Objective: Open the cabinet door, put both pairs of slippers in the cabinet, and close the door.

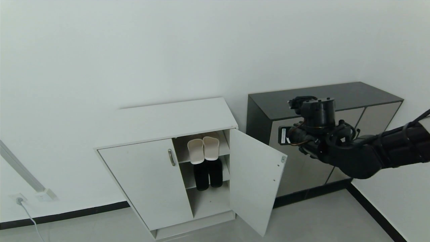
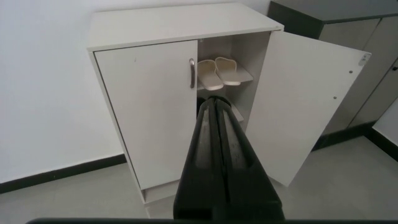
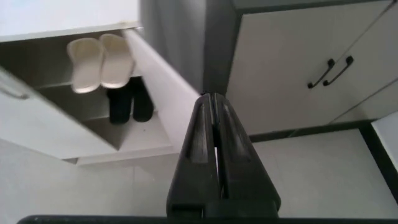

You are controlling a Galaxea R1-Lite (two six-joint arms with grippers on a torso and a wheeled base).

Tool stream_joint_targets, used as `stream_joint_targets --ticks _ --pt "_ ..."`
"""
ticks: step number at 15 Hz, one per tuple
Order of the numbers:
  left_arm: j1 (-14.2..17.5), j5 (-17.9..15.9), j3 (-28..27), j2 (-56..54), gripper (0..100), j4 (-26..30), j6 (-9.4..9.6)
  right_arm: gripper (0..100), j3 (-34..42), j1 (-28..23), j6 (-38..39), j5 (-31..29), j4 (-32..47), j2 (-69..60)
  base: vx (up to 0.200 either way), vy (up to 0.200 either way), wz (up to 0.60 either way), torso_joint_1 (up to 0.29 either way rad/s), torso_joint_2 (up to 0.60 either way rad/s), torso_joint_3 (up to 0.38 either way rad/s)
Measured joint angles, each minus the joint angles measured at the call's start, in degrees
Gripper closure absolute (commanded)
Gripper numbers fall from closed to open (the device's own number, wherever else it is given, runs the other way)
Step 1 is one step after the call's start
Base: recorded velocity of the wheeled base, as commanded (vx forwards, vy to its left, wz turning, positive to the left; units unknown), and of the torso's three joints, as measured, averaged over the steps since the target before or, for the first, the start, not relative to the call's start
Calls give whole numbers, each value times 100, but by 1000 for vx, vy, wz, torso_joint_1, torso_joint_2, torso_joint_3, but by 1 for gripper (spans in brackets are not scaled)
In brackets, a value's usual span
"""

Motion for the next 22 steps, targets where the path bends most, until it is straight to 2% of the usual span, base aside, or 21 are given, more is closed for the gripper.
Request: stream_joint_targets --ticks 8,13,22 --pt "0 -4 0 0 100 0 2 100 -825 -525 62 285 -17 1271 0 0 0 0 0 0" --pt "0 -9 0 0 100 0 2 100 -1045 -549 200 288 -24 1779 0 0 0 0 0 0" --pt "0 -6 0 0 100 0 5 100 -896 -407 205 277 -49 1952 0 0 0 0 0 0"
